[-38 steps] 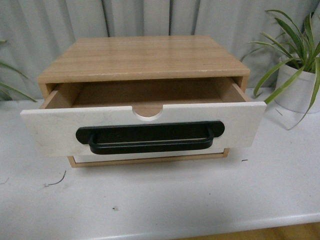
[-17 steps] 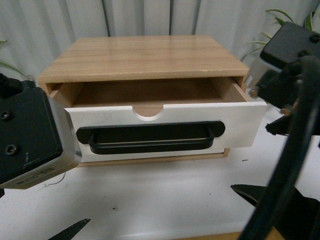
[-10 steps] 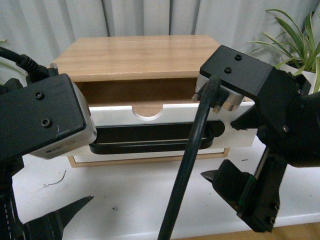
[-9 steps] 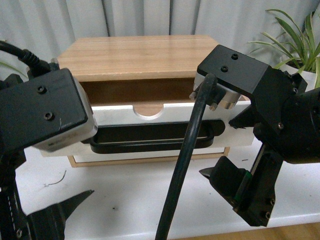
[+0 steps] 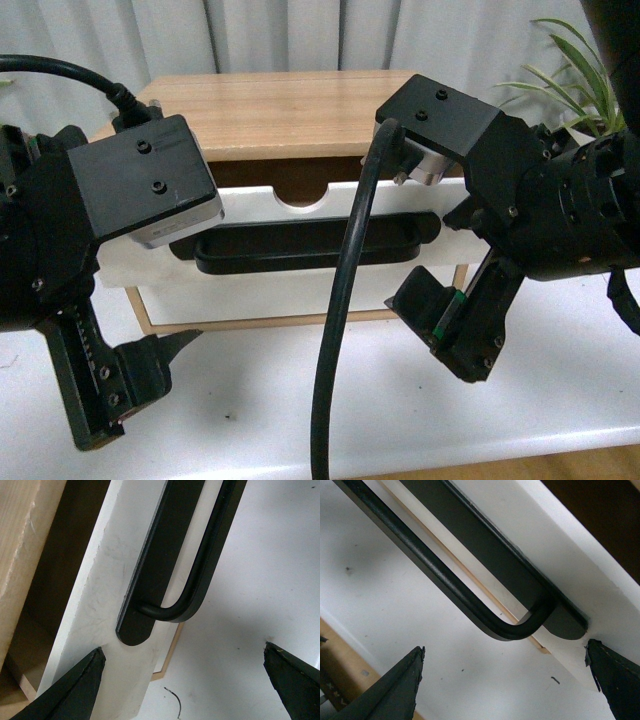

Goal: Close drawer sideways

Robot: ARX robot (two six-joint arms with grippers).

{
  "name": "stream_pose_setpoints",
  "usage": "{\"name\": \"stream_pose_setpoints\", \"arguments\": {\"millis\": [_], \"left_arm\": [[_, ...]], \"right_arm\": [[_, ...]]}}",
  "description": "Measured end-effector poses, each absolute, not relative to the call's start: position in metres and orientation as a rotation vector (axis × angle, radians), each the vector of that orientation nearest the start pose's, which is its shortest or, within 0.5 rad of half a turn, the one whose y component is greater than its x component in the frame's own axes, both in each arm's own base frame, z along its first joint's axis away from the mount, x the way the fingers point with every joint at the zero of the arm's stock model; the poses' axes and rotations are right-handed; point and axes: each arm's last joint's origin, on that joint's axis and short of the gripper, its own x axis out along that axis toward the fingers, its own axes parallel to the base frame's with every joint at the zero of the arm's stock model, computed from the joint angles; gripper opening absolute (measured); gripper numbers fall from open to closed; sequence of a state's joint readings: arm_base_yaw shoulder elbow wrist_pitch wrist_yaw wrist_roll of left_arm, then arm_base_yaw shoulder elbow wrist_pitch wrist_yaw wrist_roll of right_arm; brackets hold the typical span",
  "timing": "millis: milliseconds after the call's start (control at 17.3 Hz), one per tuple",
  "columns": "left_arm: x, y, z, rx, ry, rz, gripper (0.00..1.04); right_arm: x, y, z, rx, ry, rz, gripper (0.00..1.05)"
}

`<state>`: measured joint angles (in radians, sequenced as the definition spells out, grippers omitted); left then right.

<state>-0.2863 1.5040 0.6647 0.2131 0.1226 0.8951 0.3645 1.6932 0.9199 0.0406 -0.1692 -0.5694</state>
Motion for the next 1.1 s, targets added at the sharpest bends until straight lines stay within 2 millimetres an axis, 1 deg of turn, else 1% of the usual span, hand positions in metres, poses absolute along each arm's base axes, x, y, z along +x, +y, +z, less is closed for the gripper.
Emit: {"name": "stream_pose_setpoints", "arguments": {"millis": [347, 521, 636, 694, 752, 868, 926, 983, 1099], "left_arm": [[0.327, -0.091, 0.162, 0.931, 0.435, -0.58, 0.98], [0.335, -0.092, 0.152, 0.927, 0.47, -0.571, 0.98], [0.335, -0.093, 0.15, 0.912, 0.474, -0.579, 0.98], [0.332, -0.092, 0.152, 0.896, 0.453, -0.578, 0.98], [0.325, -0.092, 0.156, 0.887, 0.413, -0.566, 0.98], [0.3, -0.089, 0.184, 0.842, 0.272, -0.521, 0.98], [0.282, -0.086, 0.194, 0.811, 0.218, -0.512, 0.98], [0.261, -0.081, 0.196, 0.765, 0.196, -0.508, 0.98], [0.217, -0.063, 0.182, 0.667, 0.239, -0.494, 0.98]], "right_arm": [[0.362, 0.121, 0.17, -0.588, 0.57, 0.613, 0.98], [0.37, 0.121, 0.162, -0.547, 0.602, 0.596, 0.98], [0.37, 0.122, 0.161, -0.531, 0.601, 0.592, 0.98], [0.366, 0.121, 0.162, -0.532, 0.586, 0.591, 0.98], [0.359, 0.121, 0.167, -0.539, 0.559, 0.592, 0.98], [0.332, 0.112, 0.186, -0.547, 0.479, 0.575, 0.98], [0.318, 0.107, 0.195, -0.545, 0.436, 0.559, 0.98], [0.299, 0.1, 0.204, -0.536, 0.395, 0.538, 0.98], [0.255, 0.083, 0.207, -0.509, 0.378, 0.477, 0.98]]}}
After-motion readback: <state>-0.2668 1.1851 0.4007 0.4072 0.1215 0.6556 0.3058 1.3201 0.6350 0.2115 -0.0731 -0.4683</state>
